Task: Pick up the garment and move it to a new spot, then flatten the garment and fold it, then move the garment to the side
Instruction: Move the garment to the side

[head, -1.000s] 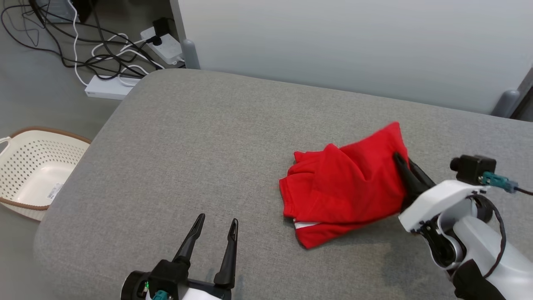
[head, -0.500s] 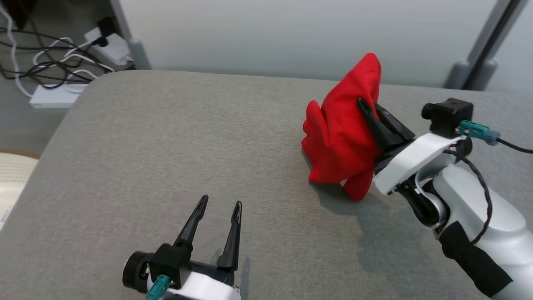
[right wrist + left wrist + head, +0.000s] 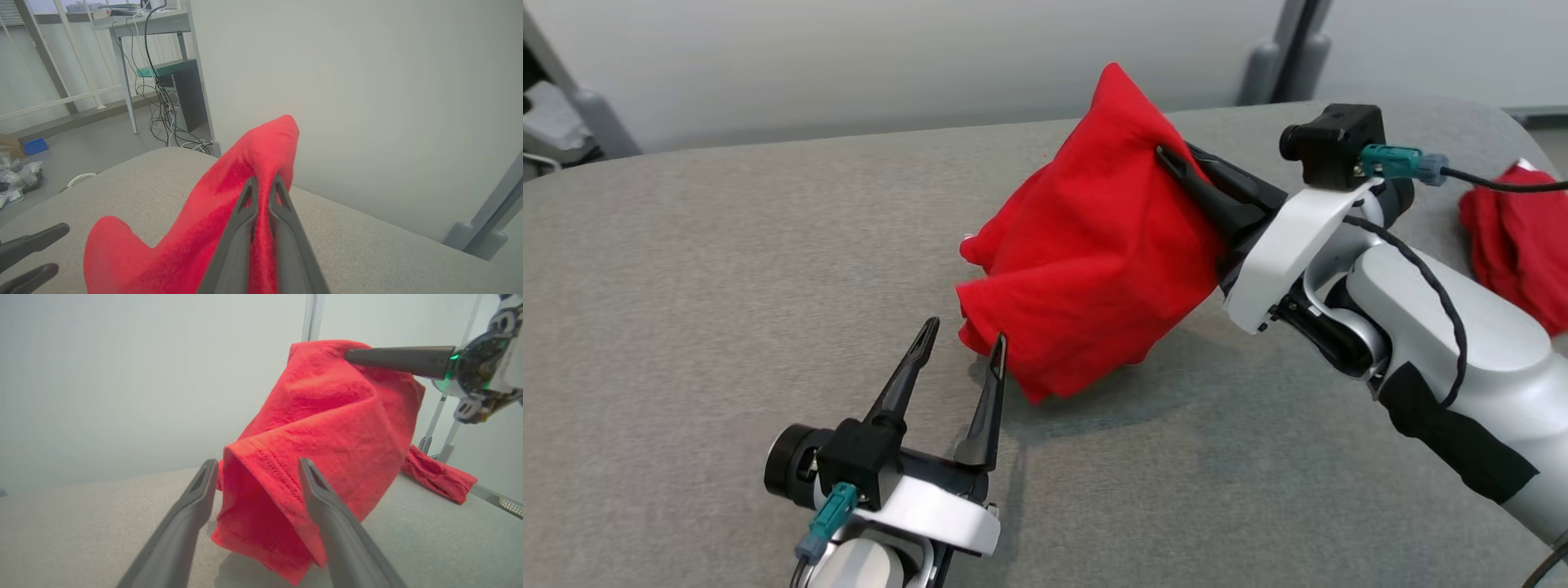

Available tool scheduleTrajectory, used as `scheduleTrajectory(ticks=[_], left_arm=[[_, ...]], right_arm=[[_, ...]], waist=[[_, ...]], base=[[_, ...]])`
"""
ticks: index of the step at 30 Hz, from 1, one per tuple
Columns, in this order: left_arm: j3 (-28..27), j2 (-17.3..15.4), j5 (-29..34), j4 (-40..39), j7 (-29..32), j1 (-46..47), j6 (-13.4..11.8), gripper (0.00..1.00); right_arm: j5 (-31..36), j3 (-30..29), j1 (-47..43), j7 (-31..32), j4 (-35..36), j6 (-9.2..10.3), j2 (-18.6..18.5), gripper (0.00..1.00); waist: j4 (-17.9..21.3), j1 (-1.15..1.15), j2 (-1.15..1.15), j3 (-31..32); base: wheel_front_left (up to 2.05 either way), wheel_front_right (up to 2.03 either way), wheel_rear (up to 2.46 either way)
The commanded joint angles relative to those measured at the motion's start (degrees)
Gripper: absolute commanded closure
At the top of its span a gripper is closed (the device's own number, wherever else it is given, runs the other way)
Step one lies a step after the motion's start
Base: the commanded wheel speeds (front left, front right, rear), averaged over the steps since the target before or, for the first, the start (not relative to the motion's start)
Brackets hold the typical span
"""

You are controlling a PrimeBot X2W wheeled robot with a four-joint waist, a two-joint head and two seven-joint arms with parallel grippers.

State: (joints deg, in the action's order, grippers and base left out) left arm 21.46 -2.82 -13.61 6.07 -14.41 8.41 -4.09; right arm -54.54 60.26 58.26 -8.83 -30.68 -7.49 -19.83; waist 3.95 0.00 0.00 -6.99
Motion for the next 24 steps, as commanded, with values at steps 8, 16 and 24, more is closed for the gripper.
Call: scheduleTrajectory(ticks=[8,16,24], left_arm=[[-1.8,-0.1,1.4,-0.5,-0.6,4.6,0.9,0.00],[-2.3,-0.1,2.6,0.0,-0.6,5.1,1.6,0.00],[-2.5,-0.1,4.0,0.2,-0.6,6.0,2.6,0.00]], right_arm=[[-5.6,3.3,2.1,-1.7,-4.1,0.00,-3.2,1.00],[-7.7,6.8,4.1,-4.0,-9.1,0.00,-4.6,1.00],[-8.4,9.5,7.2,-5.4,-12.7,0.00,-5.7,1.00]], waist=[[6.0,0.00,0.00,-3.5],[8.8,0.00,0.00,-4.2],[10.4,0.00,0.00,-6.1]], base=[[0.00,0.00,0.00],[0.00,0.00,0.00],[0.00,0.00,0.00]])
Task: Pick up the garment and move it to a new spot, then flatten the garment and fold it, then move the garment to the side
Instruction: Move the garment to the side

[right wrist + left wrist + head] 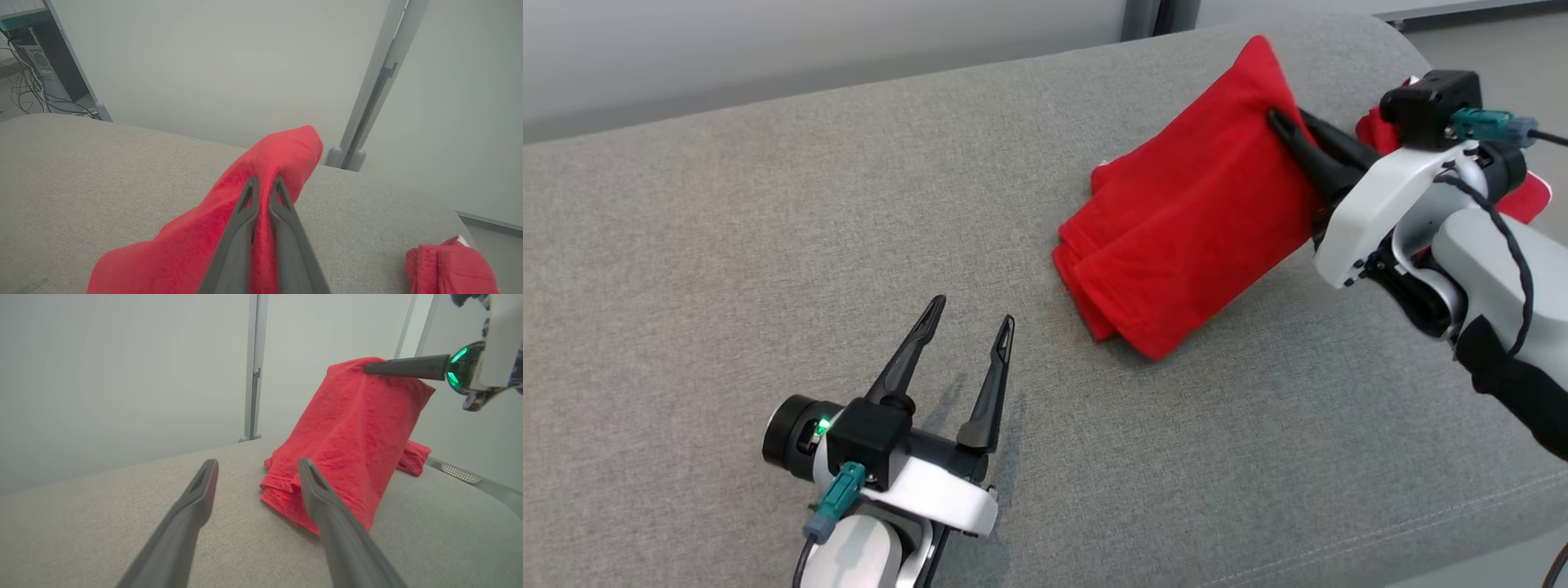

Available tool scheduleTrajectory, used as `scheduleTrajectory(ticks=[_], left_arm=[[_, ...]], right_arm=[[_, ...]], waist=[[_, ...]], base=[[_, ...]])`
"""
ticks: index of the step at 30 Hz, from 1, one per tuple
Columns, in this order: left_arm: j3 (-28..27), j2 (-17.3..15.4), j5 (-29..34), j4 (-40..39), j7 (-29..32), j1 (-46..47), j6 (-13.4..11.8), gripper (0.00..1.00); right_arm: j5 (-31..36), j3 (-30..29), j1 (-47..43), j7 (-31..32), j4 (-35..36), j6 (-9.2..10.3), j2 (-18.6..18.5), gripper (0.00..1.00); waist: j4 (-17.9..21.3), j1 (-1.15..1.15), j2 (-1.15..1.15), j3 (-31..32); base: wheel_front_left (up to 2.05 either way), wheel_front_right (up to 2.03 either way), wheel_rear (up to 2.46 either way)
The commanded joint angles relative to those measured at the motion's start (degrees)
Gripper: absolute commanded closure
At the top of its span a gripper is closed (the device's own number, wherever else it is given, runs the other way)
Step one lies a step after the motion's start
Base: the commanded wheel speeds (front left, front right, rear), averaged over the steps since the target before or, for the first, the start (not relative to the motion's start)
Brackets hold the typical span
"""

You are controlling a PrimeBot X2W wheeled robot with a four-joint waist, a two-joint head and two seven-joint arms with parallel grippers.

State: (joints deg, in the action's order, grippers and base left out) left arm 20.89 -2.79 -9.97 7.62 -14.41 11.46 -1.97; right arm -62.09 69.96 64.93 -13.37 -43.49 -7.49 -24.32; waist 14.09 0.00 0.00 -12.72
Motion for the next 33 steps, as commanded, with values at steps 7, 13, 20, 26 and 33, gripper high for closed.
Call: scheduleTrajectory(ticks=[7,13,20,26,33], left_arm=[[-1.9,-0.1,1.1,-1.6,-0.6,3.8,1.1,0.00],[-1.7,-0.1,1.5,-1.9,-0.6,5.1,1.8,0.00],[-0.1,-0.1,1.6,-2.1,-0.6,7.7,2.8,0.00],[1.6,-0.1,1.9,-2.2,-0.6,10.3,3.3,0.00],[3.2,-0.1,2.4,-1.9,-0.6,13.2,3.6,0.00]], right_arm=[[-0.6,0.7,3.2,-1.5,-2.2,0.00,-3.1,1.00],[0.2,-1.1,4.8,-1.6,-3.6,0.00,-4.8,1.00],[3.0,-4.9,5.9,-1.6,-5.3,0.00,-6.8,1.00],[4.5,-6.9,6.5,-1.6,-6.4,0.00,-8.4,1.00],[6.6,-8.9,7.4,-1.6,-8.8,0.00,-11.2,1.00]], waist=[[1.2,0.00,0.00,-2.6],[2.7,0.00,0.00,-4.5],[4.3,0.00,0.00,-7.1],[5.0,0.00,0.00,-9.5],[5.4,0.00,0.00,-12.5]], base=[[0.00,0.00,0.00],[0.00,0.00,0.00],[0.00,0.00,0.00],[0.00,0.00,0.00],[0.00,0.00,0.00]])
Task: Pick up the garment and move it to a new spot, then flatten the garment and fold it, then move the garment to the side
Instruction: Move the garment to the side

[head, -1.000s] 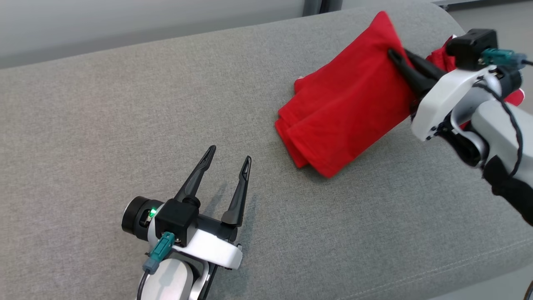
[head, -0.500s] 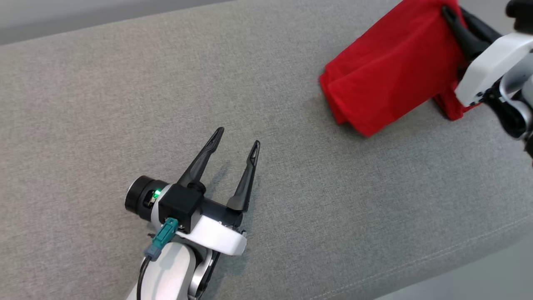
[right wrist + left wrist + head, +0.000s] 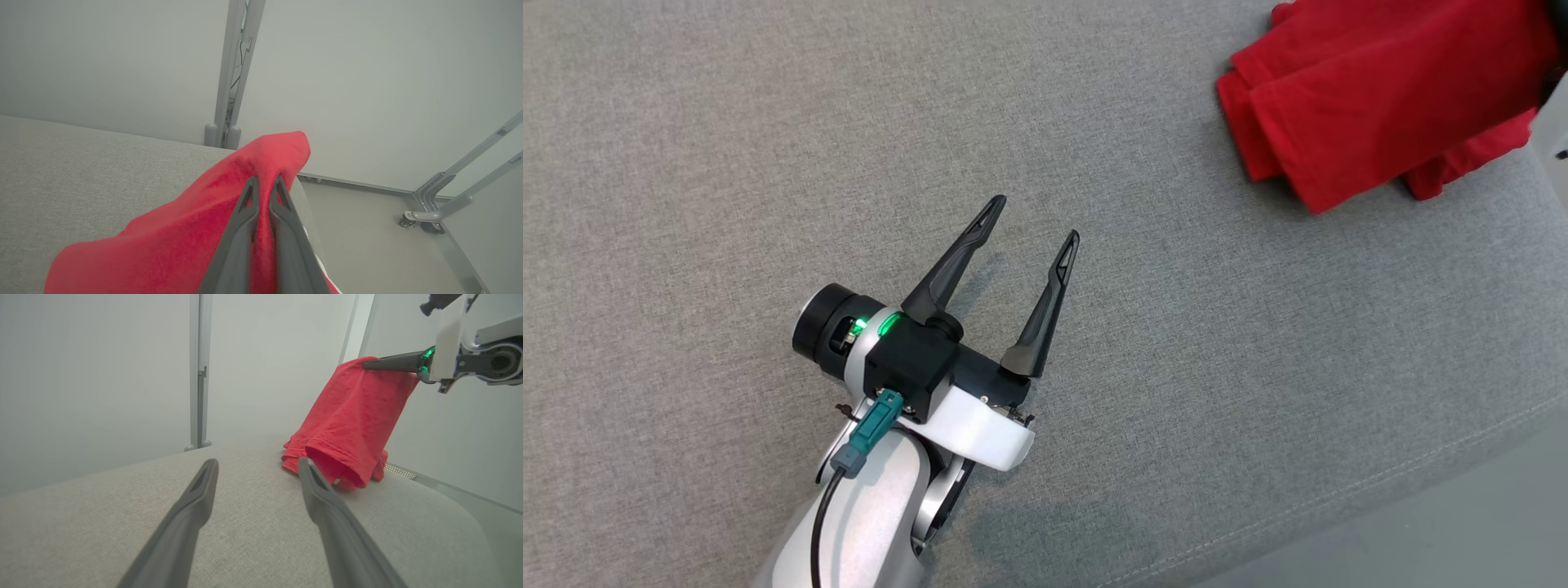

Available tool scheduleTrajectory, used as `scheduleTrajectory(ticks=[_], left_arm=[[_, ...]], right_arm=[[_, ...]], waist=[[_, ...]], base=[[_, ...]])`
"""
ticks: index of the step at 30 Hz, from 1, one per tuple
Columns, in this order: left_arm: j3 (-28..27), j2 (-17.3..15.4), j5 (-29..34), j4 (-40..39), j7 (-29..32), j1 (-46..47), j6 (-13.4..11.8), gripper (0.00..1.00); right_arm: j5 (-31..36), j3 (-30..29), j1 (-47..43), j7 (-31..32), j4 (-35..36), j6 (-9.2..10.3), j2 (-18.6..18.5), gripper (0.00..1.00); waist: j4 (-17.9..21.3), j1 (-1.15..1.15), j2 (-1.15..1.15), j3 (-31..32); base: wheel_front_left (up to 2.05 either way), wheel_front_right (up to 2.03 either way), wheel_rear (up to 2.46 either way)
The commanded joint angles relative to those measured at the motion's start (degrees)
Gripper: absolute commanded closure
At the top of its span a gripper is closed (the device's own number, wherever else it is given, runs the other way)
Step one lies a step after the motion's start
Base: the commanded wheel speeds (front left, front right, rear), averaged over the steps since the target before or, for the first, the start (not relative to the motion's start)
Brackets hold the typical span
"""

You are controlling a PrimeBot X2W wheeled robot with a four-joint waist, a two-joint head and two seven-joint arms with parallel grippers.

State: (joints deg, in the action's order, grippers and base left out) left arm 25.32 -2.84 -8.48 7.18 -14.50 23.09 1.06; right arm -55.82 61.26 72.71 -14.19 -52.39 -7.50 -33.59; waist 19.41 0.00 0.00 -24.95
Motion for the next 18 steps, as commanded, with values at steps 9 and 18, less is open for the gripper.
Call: scheduleTrajectory(ticks=[9,18], left_arm=[[0.4,0.0,0.7,-1.2,-0.5,2.3,1.1,0.00],[1.8,-0.1,0.5,-1.8,-0.5,3.0,0.9,0.00]], right_arm=[[4.0,-4.0,-1.0,-0.8,-7.2,0.01,-2.6,1.00],[12.2,-18.1,-1.1,-0.8,-16.4,0.01,-1.0,0.00]], waist=[[-0.5,0.00,0.00,-1.7],[-1.7,0.00,0.00,-2.7]], base=[[0.00,0.00,0.00],[0.00,0.00,0.00]])
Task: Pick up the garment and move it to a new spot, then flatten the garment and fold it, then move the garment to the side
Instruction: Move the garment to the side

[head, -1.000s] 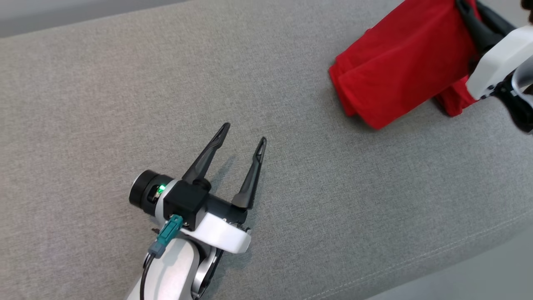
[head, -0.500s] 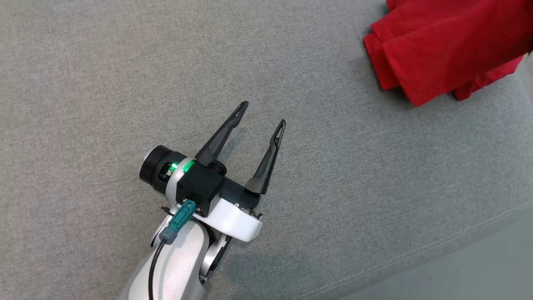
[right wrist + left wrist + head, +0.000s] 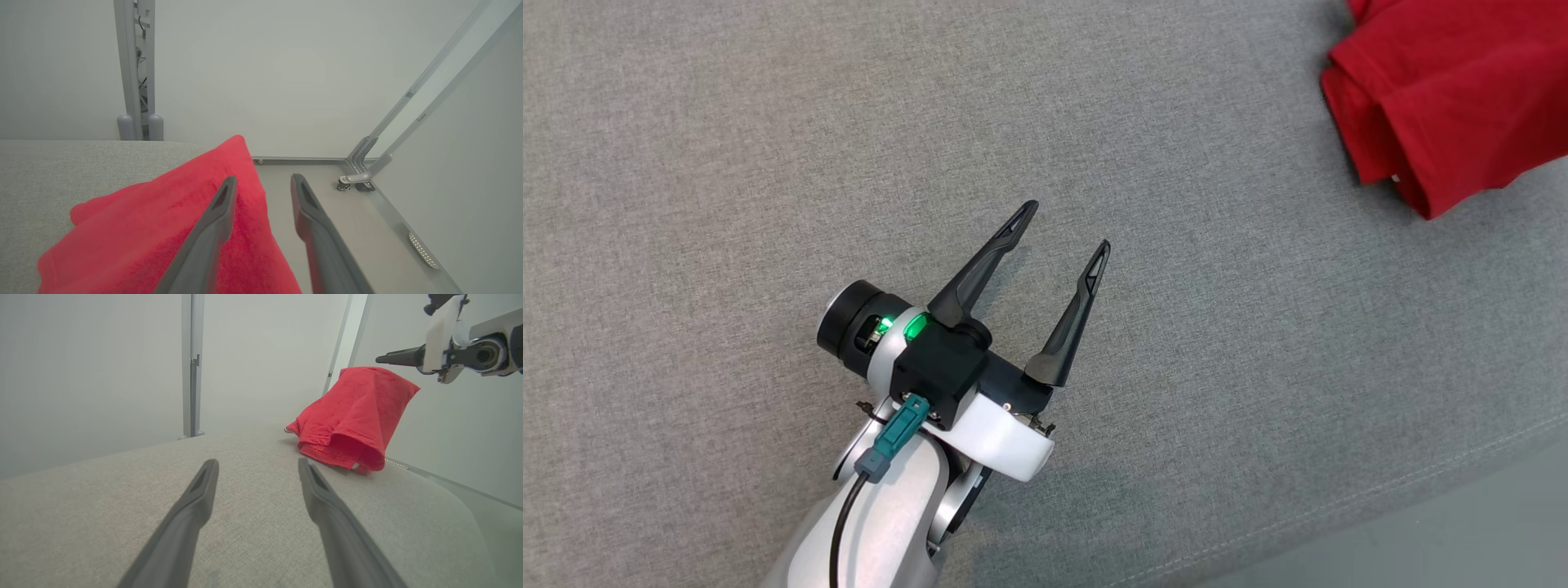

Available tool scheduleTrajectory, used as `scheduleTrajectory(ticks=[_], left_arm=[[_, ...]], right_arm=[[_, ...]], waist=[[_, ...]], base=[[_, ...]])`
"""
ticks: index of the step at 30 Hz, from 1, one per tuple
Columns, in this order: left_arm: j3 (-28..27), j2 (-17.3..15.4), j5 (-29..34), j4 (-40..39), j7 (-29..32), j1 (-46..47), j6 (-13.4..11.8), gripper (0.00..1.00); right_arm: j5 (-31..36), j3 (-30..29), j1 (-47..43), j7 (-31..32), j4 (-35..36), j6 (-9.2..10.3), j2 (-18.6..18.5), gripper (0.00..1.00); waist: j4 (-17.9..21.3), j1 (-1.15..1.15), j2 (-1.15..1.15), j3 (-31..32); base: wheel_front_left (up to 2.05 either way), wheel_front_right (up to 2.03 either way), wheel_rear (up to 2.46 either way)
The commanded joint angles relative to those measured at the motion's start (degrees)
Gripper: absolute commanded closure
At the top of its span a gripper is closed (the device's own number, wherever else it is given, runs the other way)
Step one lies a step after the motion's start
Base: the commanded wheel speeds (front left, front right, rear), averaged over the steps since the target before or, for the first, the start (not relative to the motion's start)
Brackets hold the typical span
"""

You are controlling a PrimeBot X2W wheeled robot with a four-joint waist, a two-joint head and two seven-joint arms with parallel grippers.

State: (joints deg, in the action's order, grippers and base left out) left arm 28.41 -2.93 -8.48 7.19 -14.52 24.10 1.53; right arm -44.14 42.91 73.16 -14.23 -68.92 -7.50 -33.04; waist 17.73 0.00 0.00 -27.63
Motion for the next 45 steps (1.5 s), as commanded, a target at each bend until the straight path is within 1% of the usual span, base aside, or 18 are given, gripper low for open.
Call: scheduleTrajectory(ticks=[1,4,9,11,14,15,19,29,34,40,45], left_arm=[[-1.3,-0.1,0.5,-1.8,-0.5,2.0,0.4,0.00],[-1.4,-0.3,0.3,-1.9,-0.5,2.0,0.2,0.00],[-1.9,-0.3,-0.5,-2.3,-0.5,1.7,-0.4,0.00],[-2.2,-0.2,-0.9,-2.7,-0.5,1.3,-0.8,0.00],[-2.7,-0.2,-1.6,-3.1,-0.5,0.5,-1.5,0.00],[-2.7,-0.2,-1.6,-3.1,-0.5,0.5,-1.5,0.00],[-3.8,-0.1,-2.7,-3.6,-0.5,-0.9,-2.6,0.00],[-8.7,0.0,-5.2,-3.7,-0.5,-6.2,-6.3,0.00],[-11.6,0.0,-6.0,-3.6,-0.5,-9.3,-7.8,0.00],[-15.0,0.0,-7.3,-3.7,-0.5,-13.9,-10.2,0.00],[-17.7,0.0,-8.9,-5.1,-0.5,-18.1,-11.0,0.00]], right_arm=[[2.0,-1.4,-1.5,-0.8,0.0,0.01,-1.4,0.00],[7.9,-6.1,-1.5,-0.8,1.3,0.01,-0.4,0.00],[15.8,-14.4,-5.0,-0.8,7.7,0.01,4.3,0.00],[17.7,-17.1,-7.2,-0.8,10.2,0.01,6.6,0.00],[18.7,-20.5,-10.3,-0.8,13.6,0.01,9.7,0.00],[18.7,-20.5,-10.3,-0.8,13.6,0.01,9.7,0.00],[19.7,-21.9,-14.0,-0.8,17.2,0.01,12.8,0.00],[19.7,-21.5,-23.7,-0.8,25.5,0.01,17.5,0.00],[20.7,-22.6,-30.0,-0.8,29.9,0.01,19.1,0.00],[22.7,-24.7,-39.1,-0.8,36.4,0.01,21.4,0.00],[25.6,-27.6,-47.0,-0.8,41.3,0.01,23.2,0.00]], waist=[[-0.1,0.00,0.00,-0.1],[-0.1,0.00,0.00,-0.1],[-0.3,0.00,0.00,1.1],[-0.7,0.00,0.00,1.9],[-1.8,0.00,0.00,3.5],[-1.8,0.00,0.00,3.5],[-3.7,0.00,0.00,5.8],[-9.0,0.00,0.00,13.6],[-11.4,0.00,0.00,17.9],[-13.2,0.00,0.00,23.3],[-13.9,0.00,0.00,26.9]], base=[[0.00,0.00,0.00],[0.00,0.00,0.00],[0.00,0.00,0.00],[0.00,0.00,0.00],[0.00,0.00,0.00],[0.00,0.00,0.00],[0.00,0.00,0.00],[0.00,0.00,0.00],[0.00,0.00,0.00],[0.00,0.00,0.00],[0.00,0.00,0.00]])
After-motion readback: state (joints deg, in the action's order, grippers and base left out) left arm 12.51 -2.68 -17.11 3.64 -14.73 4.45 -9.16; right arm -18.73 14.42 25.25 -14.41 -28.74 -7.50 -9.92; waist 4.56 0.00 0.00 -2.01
